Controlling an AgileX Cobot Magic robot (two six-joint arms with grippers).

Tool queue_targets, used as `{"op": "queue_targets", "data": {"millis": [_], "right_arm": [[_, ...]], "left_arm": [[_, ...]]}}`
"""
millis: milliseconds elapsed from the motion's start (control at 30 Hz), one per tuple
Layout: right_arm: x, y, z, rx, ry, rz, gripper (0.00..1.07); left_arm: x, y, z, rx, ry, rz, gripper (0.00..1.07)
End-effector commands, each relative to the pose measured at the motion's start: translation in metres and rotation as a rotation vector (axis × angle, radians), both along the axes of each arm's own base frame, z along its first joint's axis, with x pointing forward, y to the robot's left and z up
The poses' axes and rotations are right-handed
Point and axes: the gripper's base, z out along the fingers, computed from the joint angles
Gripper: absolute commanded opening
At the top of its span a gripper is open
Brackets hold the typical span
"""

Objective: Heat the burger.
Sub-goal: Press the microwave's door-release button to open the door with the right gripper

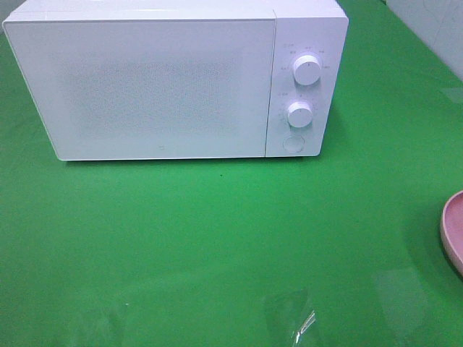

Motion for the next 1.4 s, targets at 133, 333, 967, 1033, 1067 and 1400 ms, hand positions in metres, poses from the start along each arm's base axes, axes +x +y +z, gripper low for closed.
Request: {"op": "queue_targets", "data": {"millis": [133, 333, 967, 1033, 1067, 1400], "right_arm": [[-0.003, 0.000, 0.000, -0.004, -0.034, 0.003, 0.73], [-0.003, 0.000, 0.000, -0.004, -0.034, 0.003, 0.73], [0.026, 0.002, 0.027, -0.008, -0.051, 0.009, 0.73], [0.036, 0.003, 0.029, -0.009, -0.049, 0.011, 0.73], [0.036, 0.003, 0.029, -0.009, -0.049, 0.011, 0.73], [0.081, 0.006, 0.036, -0.014, -0.062, 0.021, 0.73]], "left_arm": [[0.000, 0.000, 0.000, -0.008, -0.004, -0.002, 1.00], [0.000, 0.000, 0.000, -0.008, -0.004, -0.002, 1.00], [0.000, 0.000, 0.000, -0.008, -0.004, -0.002, 1.00], [0.000, 0.000, 0.000, -0.008, -0.004, -0.002, 1.00], [0.000, 0.000, 0.000, -0.008, -0.004, -0.002, 1.00], [0.000, 0.000, 0.000, -0.008, -0.004, -0.002, 1.00]]}}
